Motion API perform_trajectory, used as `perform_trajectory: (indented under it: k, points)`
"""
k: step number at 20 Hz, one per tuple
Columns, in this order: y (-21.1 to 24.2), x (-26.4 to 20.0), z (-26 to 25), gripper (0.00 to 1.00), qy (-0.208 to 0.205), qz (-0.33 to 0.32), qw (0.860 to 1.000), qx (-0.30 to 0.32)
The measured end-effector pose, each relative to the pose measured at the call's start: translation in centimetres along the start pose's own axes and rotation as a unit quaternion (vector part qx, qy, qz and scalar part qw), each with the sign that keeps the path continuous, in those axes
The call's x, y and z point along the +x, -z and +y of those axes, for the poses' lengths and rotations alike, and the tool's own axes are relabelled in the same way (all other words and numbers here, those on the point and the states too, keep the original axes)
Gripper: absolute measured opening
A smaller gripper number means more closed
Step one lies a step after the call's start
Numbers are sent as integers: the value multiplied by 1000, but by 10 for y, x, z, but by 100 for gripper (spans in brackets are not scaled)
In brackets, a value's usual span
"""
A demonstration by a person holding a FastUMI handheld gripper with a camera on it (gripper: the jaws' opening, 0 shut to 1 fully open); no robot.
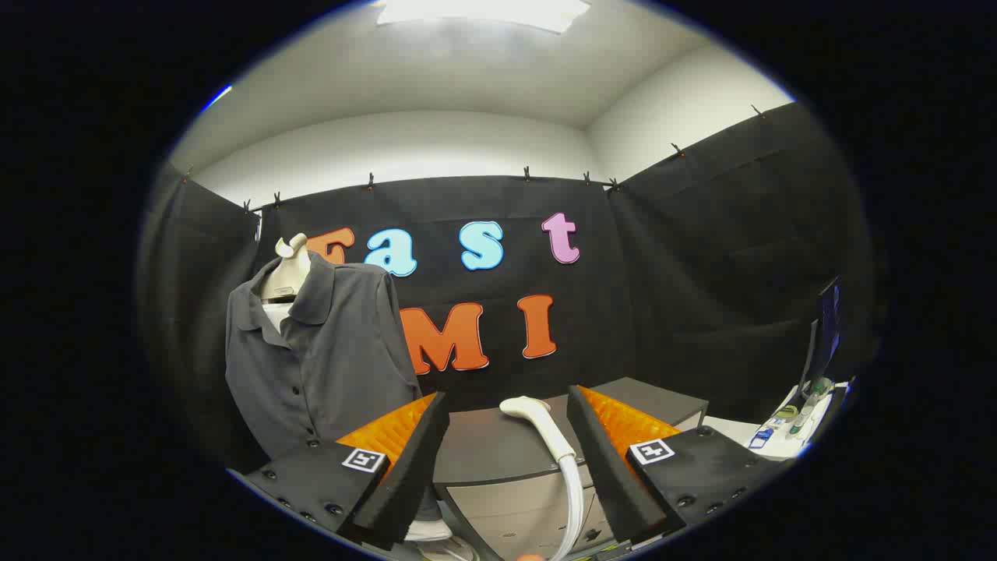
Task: Iron the clothes twice with a garment steamer, once on the left side and once on the right side.
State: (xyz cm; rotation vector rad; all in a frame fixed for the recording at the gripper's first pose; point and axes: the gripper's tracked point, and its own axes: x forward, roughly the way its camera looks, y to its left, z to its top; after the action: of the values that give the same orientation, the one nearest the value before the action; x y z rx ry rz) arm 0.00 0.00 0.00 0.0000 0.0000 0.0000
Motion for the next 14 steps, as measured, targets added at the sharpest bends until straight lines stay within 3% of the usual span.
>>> perform_trajectory:
  k: [14]
  points:
    - [4, 10, 17, 98, -2, 6, 1000, -3]
